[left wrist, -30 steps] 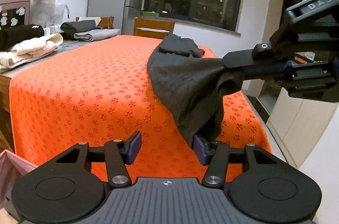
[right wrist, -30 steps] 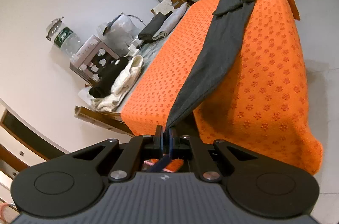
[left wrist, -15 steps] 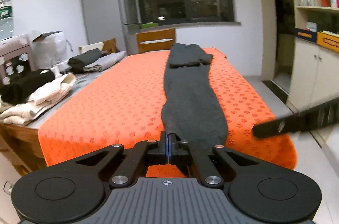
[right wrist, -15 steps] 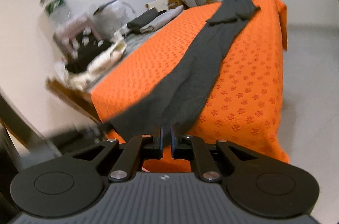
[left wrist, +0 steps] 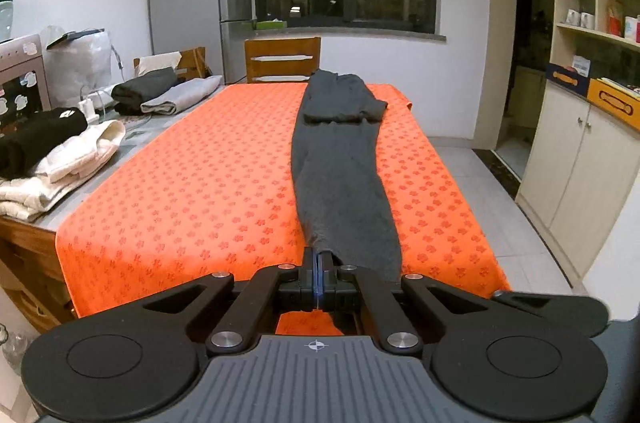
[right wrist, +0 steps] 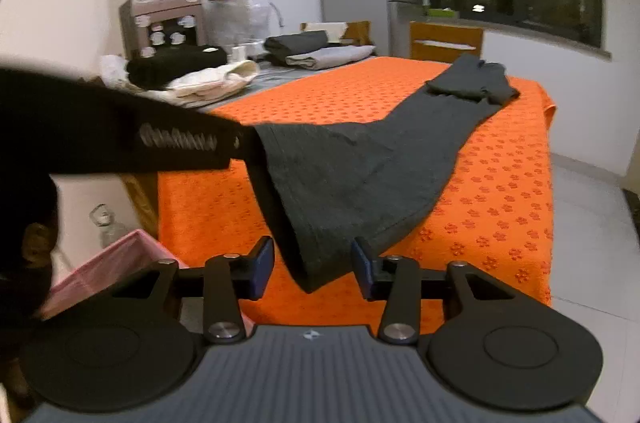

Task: Fold clothes
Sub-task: 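Pull the pants end straight along the mat with both tools, then hold the pants end with both tools, then open both onto the mat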

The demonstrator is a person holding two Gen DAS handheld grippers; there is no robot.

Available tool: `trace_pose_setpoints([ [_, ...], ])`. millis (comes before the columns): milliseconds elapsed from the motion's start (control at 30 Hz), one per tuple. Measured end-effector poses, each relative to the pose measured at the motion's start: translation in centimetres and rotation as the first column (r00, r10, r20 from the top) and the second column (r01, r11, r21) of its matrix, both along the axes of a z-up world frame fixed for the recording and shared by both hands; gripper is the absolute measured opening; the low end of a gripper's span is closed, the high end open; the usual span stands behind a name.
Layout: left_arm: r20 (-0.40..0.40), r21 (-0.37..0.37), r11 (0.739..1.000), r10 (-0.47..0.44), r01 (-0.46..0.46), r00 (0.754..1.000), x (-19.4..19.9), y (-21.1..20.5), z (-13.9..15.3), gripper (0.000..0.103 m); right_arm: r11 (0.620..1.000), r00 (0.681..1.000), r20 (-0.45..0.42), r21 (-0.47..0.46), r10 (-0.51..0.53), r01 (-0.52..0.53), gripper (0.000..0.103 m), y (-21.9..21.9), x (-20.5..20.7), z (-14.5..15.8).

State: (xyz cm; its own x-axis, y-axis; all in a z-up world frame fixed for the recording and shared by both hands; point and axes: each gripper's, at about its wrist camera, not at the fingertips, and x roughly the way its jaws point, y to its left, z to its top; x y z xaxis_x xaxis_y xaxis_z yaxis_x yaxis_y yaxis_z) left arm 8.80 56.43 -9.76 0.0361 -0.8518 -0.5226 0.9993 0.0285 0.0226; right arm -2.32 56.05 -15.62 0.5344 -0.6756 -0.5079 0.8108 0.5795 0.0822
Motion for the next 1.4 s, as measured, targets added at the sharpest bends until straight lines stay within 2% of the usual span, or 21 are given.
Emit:
trace_pose_setpoints([
  [33,0.001,0.001,1.000,0.000,0.000,1.000,0.0,0.0,0.1,0.003,1.000,1.000,-0.011,-0.006,-0.011,0.011,0.031,-0.1,0.1,-0.2],
  [100,0.013,-0.006,1.000,0.001,0.000,1.000,0.0,0.0,0.3,0.003,0.999,0.999,-0.031,-0.017,-0.032,0.032,0.004,-0.3,0.2,-0.4],
  [233,0.099,-0.036,0.999,0.000,0.004,0.995,-0.6,0.4,-0.5,0.003,0.995,0.998,-0.008,-0.072,-0.064,0.063,0.004,0.3,-1.0,0.8],
  [367,0.101,-0.024,1.000,0.000,0.003,0.995,-0.7,0.5,-2.5,0.005,0.990,0.996,0.036,-0.108,-0.087,0.090,0.004,1.0,-2.4,3.1],
  [500,0.061,-0.028,1.000,0.002,0.000,0.998,-1.0,0.5,-3.9,0.011,0.987,0.997,0.045,-0.144,-0.068,0.074,0.004,1.6,-3.0,4.7],
  [667,-0.021,-0.053,0.999,-0.008,0.007,1.000,-1.7,0.7,-4.7,0.017,0.988,0.995,0.064,-0.135,-0.071,0.079,0.004,1.3,-3.4,5.7],
  [767,-0.075,-0.049,0.999,-0.021,0.017,0.997,-1.8,0.6,-5.2,0.030,0.989,0.995,0.074,-0.127,-0.072,0.081,0.004,1.3,-3.6,6.1],
  [900,-0.151,-0.034,0.999,-0.023,0.018,0.988,-1.8,0.5,-5.9,0.039,0.990,0.994,0.079,-0.117,-0.069,0.078,0.004,0.9,-3.7,6.3],
  [1033,-0.190,-0.033,0.999,0.017,-0.024,0.982,-1.6,0.1,-6.2,0.040,0.991,0.995,0.079,-0.111,-0.068,0.076,0.004,0.8,-3.8,6.4],
  [1100,-0.196,-0.034,0.999,0.035,-0.043,0.980,-1.3,-0.2,-6.1,0.036,0.991,0.995,0.079,-0.107,-0.069,0.077,0.004,0.8,-3.9,6.4],
  [1133,-0.185,-0.040,0.998,0.046,-0.054,0.982,-1.3,-0.2,-5.9,0.014,0.991,0.994,0.079,-0.107,-0.071,0.079,0.004,0.8,-3.9,6.4],
  [1167,-0.159,-0.053,0.996,0.058,-0.067,0.986,-1.2,-0.1,-5.5,0.004,0.991,0.994,0.078,-0.106,-0.074,0.083,0.004,0.8,-4.0,6.5],
  [1267,-0.073,-0.098,0.990,0.091,-0.098,0.993,-1.2,0.4,-4.3,0.003,0.991,0.995,0.058,-0.098,-0.085,0.091,0.004,0.8,-4.1,6.3],
  [1400,0.106,-0.175,0.982,0.084,-0.064,0.991,-1.7,1.8,-2.5,0.003,0.992,0.996,0.029,-0.086,-0.090,0.092,0.004,1.1,-4.1,6.0],
])
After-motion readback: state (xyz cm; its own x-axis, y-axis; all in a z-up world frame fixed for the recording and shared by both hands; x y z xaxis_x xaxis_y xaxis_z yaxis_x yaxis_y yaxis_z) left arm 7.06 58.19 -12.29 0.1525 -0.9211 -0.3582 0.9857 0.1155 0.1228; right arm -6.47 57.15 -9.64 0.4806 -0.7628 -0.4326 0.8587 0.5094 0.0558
